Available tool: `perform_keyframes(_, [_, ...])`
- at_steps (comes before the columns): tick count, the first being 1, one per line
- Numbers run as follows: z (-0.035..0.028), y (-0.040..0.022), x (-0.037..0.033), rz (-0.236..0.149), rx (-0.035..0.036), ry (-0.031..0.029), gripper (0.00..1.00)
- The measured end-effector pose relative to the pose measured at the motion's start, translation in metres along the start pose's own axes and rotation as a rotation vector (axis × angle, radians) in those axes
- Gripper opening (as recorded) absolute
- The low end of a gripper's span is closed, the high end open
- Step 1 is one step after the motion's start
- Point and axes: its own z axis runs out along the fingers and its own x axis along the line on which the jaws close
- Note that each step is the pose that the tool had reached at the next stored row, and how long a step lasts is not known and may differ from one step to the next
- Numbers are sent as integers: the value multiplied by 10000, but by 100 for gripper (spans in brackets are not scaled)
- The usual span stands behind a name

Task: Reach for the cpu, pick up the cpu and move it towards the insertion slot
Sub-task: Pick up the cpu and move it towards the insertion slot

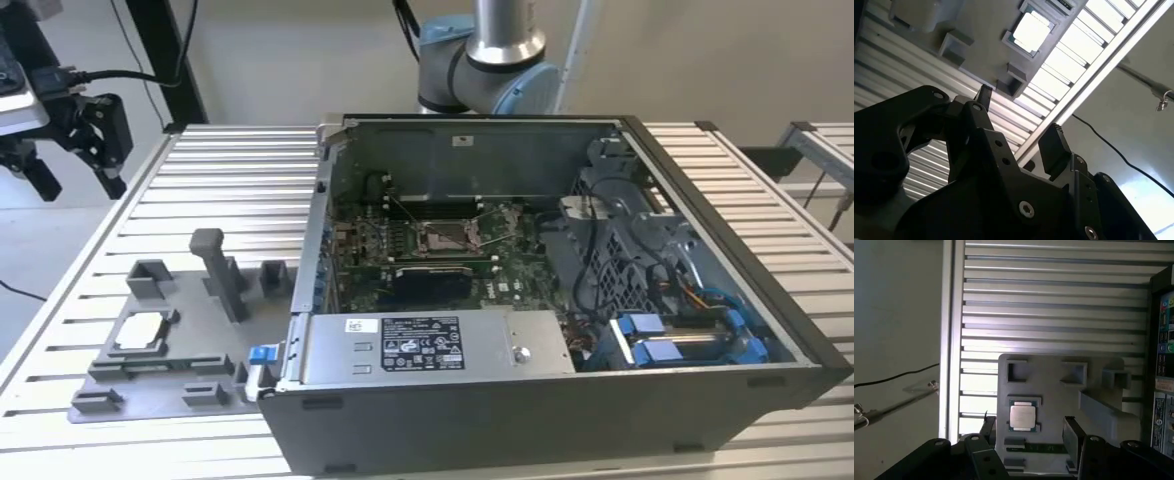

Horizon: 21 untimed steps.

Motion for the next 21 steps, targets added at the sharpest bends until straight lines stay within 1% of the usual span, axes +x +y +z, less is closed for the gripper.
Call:
perform_keyframes(5, [44, -2, 0, 0, 1, 1, 100])
perform_keyframes(21, [273, -11, 0, 2, 0, 47, 100])
